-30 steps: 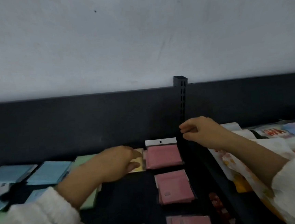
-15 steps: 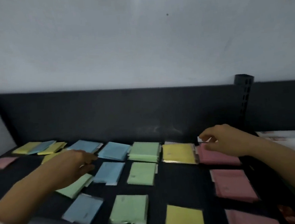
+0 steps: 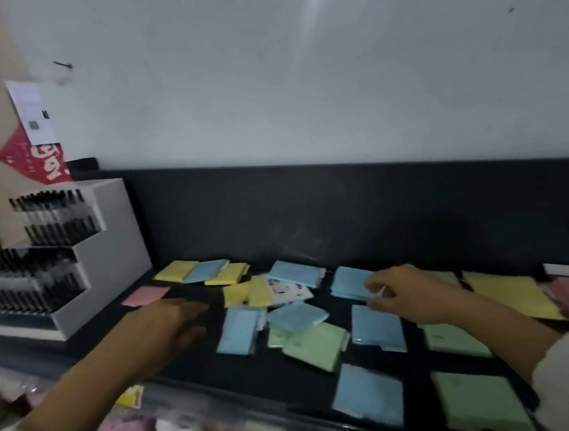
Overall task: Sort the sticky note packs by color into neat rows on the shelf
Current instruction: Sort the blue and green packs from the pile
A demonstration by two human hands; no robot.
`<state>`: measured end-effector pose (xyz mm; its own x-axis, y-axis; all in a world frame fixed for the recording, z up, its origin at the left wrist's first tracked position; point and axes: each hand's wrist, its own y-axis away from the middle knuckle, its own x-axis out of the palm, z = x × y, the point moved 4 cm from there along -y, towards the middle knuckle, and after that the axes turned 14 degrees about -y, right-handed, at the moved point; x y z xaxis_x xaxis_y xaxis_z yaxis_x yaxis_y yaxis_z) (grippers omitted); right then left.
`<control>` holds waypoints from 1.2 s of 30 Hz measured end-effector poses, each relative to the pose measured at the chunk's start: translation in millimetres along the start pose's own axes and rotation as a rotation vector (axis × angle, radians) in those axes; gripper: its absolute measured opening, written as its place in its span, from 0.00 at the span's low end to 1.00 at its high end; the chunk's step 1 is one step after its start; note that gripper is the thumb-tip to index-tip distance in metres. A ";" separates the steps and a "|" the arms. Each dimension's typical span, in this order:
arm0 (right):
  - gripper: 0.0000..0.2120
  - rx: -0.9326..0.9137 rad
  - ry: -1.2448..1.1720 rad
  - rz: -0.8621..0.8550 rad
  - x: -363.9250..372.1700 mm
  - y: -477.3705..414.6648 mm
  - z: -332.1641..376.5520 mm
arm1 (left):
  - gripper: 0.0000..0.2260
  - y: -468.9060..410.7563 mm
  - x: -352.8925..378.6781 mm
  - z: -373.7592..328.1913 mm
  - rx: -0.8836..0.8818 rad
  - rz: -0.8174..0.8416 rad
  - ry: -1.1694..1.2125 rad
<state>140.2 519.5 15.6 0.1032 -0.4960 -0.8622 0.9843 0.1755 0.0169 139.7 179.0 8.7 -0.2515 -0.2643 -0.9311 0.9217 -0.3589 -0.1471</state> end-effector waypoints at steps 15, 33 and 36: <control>0.25 0.012 0.090 0.075 98.9 -63.0 108.3 | 0.23 4.2 63.2 57.1 0.053 -0.028 0.187; 0.45 0.152 0.145 0.211 114.5 -165.1 66.3 | 0.24 -117.6 68.7 21.6 0.263 -0.062 0.179; 0.32 0.139 0.136 0.228 110.2 -165.7 69.3 | 0.23 -130.6 71.6 13.4 0.298 -0.047 0.198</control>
<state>-1.6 376.8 -47.1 0.3130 -0.3372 -0.8879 0.9491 0.1461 0.2791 -2.6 195.0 -34.3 -0.2023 -0.0728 -0.9766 0.7768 -0.6192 -0.1148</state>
